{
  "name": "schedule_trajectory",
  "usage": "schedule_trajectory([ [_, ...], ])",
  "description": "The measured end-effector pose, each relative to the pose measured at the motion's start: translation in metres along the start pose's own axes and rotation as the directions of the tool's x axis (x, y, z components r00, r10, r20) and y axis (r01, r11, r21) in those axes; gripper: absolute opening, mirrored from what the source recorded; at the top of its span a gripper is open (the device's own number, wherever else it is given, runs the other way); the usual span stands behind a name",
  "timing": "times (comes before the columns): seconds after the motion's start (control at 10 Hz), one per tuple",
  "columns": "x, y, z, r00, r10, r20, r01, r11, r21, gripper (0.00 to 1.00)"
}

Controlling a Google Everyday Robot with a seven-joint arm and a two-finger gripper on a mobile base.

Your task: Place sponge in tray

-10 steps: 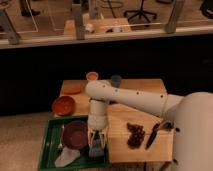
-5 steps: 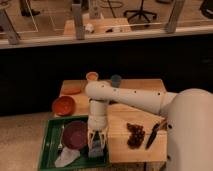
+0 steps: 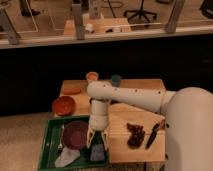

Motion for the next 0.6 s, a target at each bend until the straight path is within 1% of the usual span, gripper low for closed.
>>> schedule_trajectory([
  [0.1,0.0,0.002,-0.002,1.0,0.003,0.002,-0.003,1.0,0.016,0.8],
  [0.2,0.001,0.007,-0.005,1.0,0.009,0.002,-0.009,0.999,0.04,0.8],
  [0.3,0.002,0.016,-0.01,1.0,0.02,0.0,-0.02,0.996,0.085,0.8],
  [0.5,0.005,0.035,-0.016,0.999,0.052,0.001,-0.052,0.988,0.146,0.8],
  [0.6,0.007,0.043,-0.019,0.997,0.076,0.0,-0.075,0.981,0.178,0.8],
])
